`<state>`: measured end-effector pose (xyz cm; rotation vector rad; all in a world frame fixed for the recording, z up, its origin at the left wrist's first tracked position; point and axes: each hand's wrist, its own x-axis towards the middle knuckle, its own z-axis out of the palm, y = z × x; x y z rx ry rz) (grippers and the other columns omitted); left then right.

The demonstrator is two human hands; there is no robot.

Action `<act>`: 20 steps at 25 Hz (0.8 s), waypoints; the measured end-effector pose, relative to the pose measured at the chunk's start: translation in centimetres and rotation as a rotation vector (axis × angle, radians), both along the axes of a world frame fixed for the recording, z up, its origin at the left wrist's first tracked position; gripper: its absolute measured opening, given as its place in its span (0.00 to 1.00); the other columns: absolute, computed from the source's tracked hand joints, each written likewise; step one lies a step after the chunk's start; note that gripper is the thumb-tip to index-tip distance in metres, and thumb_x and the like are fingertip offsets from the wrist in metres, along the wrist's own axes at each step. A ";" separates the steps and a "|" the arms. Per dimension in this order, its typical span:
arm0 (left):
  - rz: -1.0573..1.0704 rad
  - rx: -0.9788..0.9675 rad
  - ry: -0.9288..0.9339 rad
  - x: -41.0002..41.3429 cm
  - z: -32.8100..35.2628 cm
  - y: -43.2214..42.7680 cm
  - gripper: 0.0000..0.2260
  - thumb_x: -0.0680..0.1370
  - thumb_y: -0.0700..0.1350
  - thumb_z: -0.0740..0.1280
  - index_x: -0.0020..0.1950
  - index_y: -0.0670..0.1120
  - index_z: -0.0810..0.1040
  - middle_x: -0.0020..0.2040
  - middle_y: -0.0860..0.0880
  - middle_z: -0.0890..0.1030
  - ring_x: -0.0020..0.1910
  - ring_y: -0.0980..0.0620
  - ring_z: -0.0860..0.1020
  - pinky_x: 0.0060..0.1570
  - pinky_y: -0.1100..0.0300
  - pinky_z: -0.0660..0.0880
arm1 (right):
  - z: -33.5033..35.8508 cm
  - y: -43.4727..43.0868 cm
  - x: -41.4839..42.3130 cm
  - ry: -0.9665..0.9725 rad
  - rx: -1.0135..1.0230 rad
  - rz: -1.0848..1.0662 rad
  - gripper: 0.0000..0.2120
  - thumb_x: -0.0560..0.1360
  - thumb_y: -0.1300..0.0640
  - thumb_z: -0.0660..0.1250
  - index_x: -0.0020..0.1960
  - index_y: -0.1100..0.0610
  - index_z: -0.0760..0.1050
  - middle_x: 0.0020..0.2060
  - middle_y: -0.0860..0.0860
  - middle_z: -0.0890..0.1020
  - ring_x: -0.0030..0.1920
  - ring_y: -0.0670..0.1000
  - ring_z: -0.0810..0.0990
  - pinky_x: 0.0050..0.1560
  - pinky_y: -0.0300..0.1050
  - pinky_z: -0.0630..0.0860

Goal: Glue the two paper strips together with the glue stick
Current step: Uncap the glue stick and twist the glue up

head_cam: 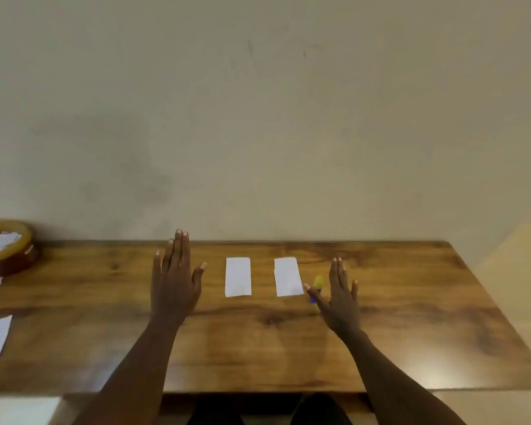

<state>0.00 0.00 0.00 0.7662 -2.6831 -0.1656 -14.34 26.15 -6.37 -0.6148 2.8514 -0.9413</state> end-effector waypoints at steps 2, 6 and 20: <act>0.010 0.015 -0.030 -0.4 -1.6 -0.1 0.30 0.74 0.56 0.43 0.72 0.41 0.50 0.74 0.40 0.58 0.72 0.42 0.59 0.70 0.43 0.56 | -1.3 -0.5 -0.1 -0.047 -0.023 -0.041 0.41 0.71 0.38 0.59 0.72 0.57 0.44 0.74 0.55 0.50 0.74 0.53 0.48 0.72 0.56 0.43; -0.010 0.047 -0.059 -0.1 -5.0 -0.2 0.32 0.73 0.58 0.42 0.72 0.41 0.48 0.75 0.41 0.54 0.73 0.42 0.56 0.71 0.43 0.52 | -3.1 -1.6 -0.1 -0.086 -0.130 -0.123 0.30 0.71 0.52 0.67 0.68 0.60 0.61 0.67 0.59 0.69 0.68 0.61 0.66 0.69 0.61 0.60; -0.170 0.892 0.579 -8.0 9.2 5.5 0.18 0.70 0.45 0.70 0.56 0.38 0.77 0.57 0.38 0.80 0.55 0.44 0.79 0.57 0.54 0.74 | 11.1 -10.6 -0.6 0.121 -0.507 0.122 0.13 0.71 0.52 0.67 0.40 0.62 0.73 0.30 0.58 0.80 0.29 0.55 0.74 0.31 0.47 0.71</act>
